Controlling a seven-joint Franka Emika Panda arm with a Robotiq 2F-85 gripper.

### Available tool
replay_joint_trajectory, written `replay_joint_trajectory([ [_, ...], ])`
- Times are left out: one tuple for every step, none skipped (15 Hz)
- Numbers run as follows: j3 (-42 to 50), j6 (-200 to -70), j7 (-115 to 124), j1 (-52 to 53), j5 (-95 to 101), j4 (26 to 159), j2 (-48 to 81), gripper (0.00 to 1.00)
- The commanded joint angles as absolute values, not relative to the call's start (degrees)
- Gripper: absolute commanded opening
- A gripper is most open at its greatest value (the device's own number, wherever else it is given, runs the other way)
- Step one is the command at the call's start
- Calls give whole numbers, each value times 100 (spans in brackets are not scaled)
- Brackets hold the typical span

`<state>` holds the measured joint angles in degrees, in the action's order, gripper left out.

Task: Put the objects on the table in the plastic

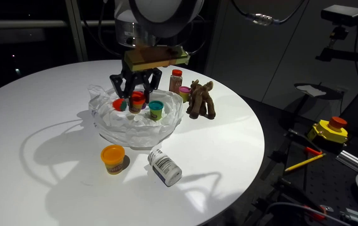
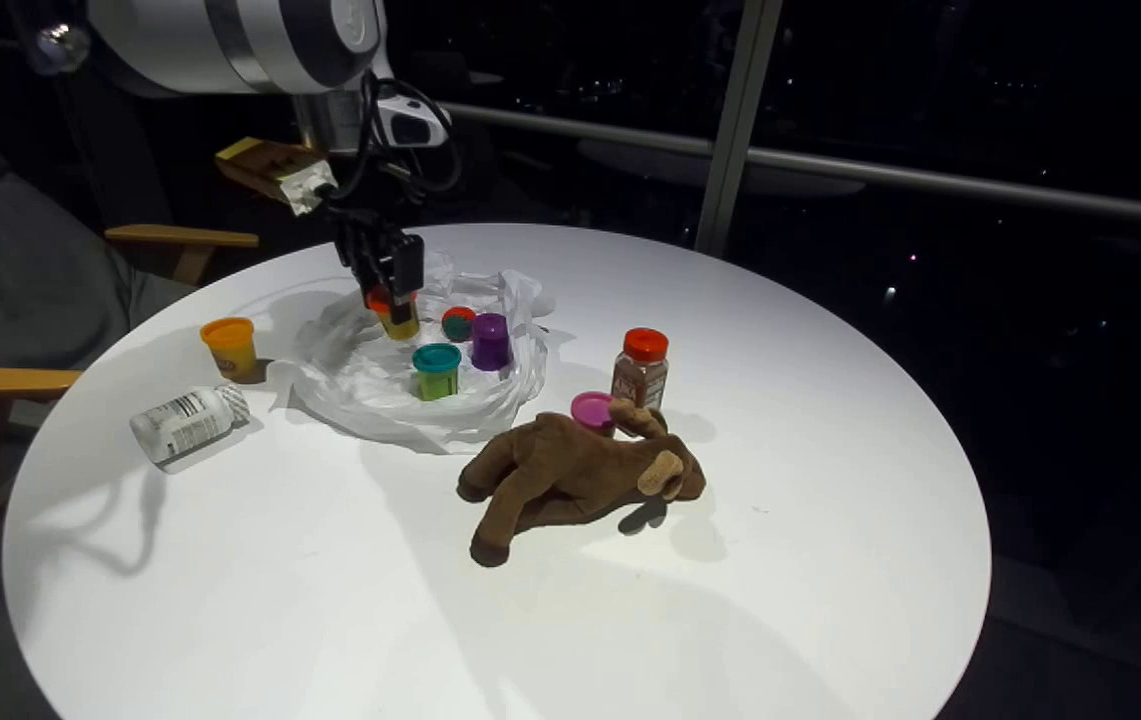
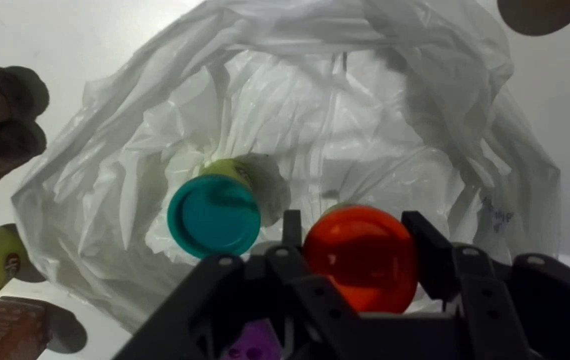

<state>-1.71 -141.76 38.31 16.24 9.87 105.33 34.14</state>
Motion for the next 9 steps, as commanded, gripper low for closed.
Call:
replay_joint_trajectory([
  [28, -13827, 3725, 1772, 920, 9701, 4038, 28],
  [53, -13737, 3719, 1775, 906, 9544, 4189, 28],
  [68, -13638, 3702, 1772, 887, 9399, 4324, 28],
  [75, -13554, 3685, 1767, 870, 9271, 4436, 28],
  [74, -13500, 3670, 1766, 859, 9194, 4509, 28],
  [66, -13452, 3648, 1765, 847, 9151, 4535, 75],
  [54, -13415, 3622, 1758, 833, 9108, 4518, 78],
  [26, -13352, 3587, 1764, 822, 9170, 4413, 85],
  [18, -13327, 3569, 1794, 836, 9226, 4316, 92],
])
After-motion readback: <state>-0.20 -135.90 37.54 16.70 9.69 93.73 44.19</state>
